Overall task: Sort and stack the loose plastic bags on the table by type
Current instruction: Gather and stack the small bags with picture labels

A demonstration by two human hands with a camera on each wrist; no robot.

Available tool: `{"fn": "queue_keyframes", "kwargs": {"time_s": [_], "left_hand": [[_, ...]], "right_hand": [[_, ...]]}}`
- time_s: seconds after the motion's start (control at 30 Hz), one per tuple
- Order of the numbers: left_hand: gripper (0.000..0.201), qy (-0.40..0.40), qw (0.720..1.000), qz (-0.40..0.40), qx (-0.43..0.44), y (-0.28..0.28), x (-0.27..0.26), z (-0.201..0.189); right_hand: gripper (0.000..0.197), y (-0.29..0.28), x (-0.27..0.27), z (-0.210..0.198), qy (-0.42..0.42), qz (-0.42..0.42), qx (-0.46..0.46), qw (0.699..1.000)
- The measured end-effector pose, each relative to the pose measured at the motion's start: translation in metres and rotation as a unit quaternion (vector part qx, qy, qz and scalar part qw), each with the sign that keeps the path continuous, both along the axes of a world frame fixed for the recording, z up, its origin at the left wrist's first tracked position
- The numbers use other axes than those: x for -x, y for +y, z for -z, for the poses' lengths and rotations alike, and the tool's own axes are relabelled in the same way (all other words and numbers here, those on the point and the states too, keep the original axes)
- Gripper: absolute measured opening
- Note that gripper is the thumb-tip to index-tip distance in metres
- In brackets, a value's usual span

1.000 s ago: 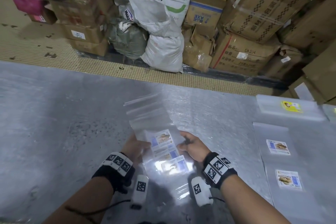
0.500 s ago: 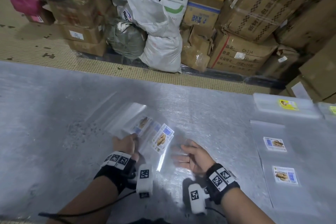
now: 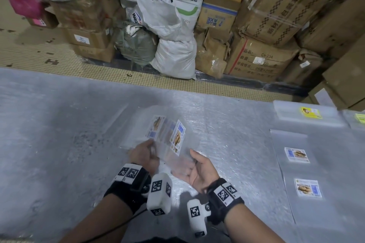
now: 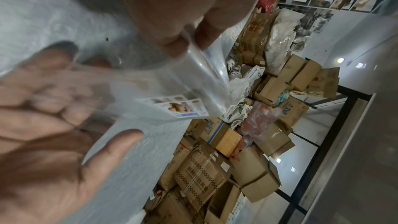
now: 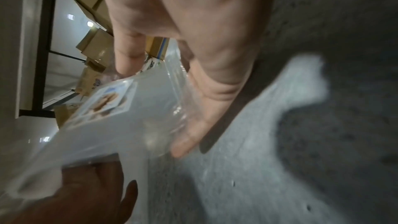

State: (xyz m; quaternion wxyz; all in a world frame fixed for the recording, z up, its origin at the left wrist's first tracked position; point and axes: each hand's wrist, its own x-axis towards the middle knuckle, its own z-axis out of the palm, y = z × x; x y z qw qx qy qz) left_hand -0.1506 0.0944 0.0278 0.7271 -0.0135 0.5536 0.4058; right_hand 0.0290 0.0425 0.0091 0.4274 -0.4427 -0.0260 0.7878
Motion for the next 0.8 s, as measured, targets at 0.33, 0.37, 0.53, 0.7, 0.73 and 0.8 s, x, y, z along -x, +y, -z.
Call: {"fn": "queue_keyframes", "kwargs": {"time_s": [0.33, 0.37, 0.53, 0.7, 0.73, 0.8], "left_hand": [[0.046, -0.045, 0.998, -0.045, -0.018, -0.011, -0.002, 0.021], [0.026, -0.03, 0.999, -0.041, -0.016, -0.015, -0.003, 0.013], [0.012, 0.015, 0.997, -0.078, -0.012, -0.014, -0.003, 0.017], [0.013, -0.026, 0.994, -0.099, -0.047, -0.015, -0.003, 0.019], [0.012, -0.028, 0.993, -0.103, -0.053, -0.015, -0.003, 0.022], [0.012, -0.018, 0.994, -0.097, -0.048, -0.017, 0.001, 0.023]], "right_hand": [[0.083, 0.002, 0.01, 0.003, 0.055, 0.02, -0.066, 0.996], [0.085, 0.003, 0.007, 0.004, 0.05, 0.024, -0.068, 0.996], [0.051, 0.008, -0.015, 0.014, -0.035, 0.031, -0.088, 0.995], [0.037, 0.013, -0.037, 0.007, -0.154, 0.009, -0.079, 0.985], [0.04, 0.014, -0.042, 0.008, -0.153, 0.007, -0.077, 0.985], [0.043, 0.013, -0.05, 0.005, -0.166, -0.001, -0.075, 0.983]]}}
